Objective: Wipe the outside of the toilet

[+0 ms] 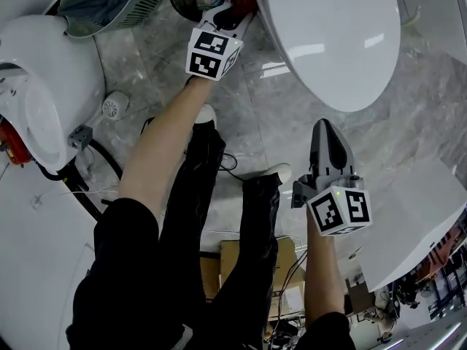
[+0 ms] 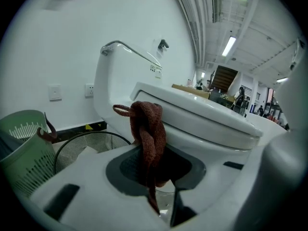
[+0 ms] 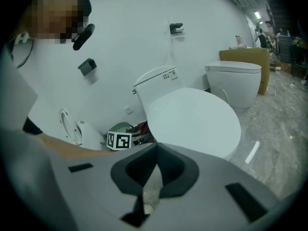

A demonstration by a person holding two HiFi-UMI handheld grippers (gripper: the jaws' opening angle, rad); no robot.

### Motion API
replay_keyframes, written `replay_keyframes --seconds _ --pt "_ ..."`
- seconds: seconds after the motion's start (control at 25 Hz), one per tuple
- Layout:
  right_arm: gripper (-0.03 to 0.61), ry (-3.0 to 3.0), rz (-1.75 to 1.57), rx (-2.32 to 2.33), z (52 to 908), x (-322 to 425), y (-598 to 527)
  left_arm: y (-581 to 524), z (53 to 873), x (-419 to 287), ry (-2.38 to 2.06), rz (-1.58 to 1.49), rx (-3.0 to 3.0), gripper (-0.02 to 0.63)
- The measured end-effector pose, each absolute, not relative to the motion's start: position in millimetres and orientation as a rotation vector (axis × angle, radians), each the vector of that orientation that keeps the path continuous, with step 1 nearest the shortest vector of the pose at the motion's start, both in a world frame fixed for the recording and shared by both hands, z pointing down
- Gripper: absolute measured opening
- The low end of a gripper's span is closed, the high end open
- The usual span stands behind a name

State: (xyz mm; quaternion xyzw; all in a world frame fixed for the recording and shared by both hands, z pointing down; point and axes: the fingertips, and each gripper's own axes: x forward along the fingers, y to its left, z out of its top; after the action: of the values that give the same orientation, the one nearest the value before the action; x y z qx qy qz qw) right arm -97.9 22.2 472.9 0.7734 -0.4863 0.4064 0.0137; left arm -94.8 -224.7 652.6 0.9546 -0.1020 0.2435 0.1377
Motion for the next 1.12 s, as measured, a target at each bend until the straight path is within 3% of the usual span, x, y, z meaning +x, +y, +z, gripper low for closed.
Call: replay_keyframes --seconds 1.12 --pt "0.003 -1.53 1.145 2.355 483.8 -106.0 197.1 -14.7 646.2 -112.1 -0.317 0.714 2.776 0.091"
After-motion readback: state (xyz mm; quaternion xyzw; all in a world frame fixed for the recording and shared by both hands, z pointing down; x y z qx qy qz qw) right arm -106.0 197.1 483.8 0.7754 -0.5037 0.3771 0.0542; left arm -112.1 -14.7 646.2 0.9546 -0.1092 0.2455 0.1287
